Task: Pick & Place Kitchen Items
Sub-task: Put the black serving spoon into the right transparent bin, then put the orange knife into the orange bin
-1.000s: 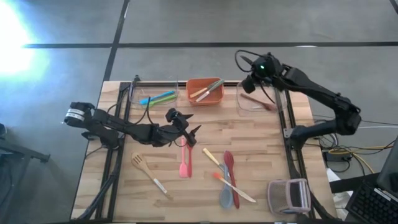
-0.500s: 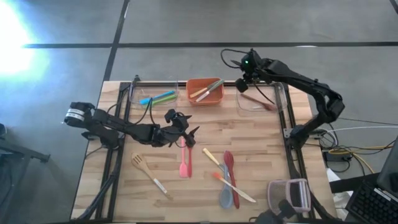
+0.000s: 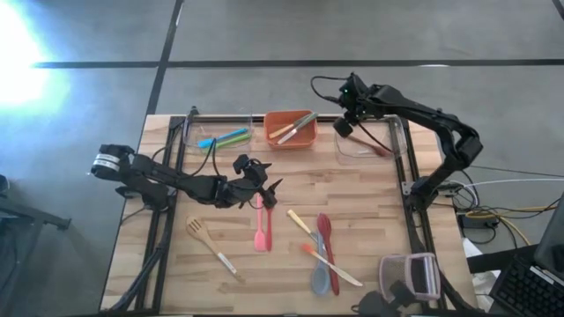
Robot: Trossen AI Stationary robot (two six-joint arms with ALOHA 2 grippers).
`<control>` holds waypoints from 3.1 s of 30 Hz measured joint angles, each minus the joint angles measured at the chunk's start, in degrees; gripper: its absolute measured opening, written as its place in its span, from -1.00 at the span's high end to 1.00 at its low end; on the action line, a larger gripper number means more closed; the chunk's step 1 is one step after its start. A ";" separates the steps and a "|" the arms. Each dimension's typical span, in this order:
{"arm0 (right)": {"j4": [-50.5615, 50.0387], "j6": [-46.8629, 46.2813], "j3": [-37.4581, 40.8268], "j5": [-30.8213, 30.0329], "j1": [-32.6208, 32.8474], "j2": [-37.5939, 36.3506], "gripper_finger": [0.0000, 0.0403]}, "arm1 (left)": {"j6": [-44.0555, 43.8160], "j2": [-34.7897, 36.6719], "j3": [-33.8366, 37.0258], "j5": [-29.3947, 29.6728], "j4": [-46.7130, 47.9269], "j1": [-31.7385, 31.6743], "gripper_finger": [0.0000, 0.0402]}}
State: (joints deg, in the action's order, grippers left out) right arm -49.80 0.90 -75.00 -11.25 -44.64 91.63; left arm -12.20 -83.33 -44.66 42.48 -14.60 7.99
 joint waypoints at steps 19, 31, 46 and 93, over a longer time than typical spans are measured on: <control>3.01 1.27 5.32 3.58 0.00 0.33 0.95 | -0.02 -0.02 0.00 0.02 0.19 0.00 -0.48; 7.90 1.71 10.71 4.41 -0.11 0.33 0.95 | -0.02 -0.02 0.00 0.31 0.15 -0.02 -0.48; 11.19 1.94 12.32 4.14 -0.26 0.37 0.91 | 0.08 -0.04 0.00 0.96 0.10 -0.17 -0.49; -12.51 1.00 -4.30 8.29 9.38 -6.78 -0.02 | 0.22 -0.04 0.00 0.92 0.15 -0.44 -0.47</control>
State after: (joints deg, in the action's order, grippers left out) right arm -62.31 1.90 -79.30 -2.96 -35.26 84.86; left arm -11.99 -83.37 -44.66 43.40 -14.46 7.55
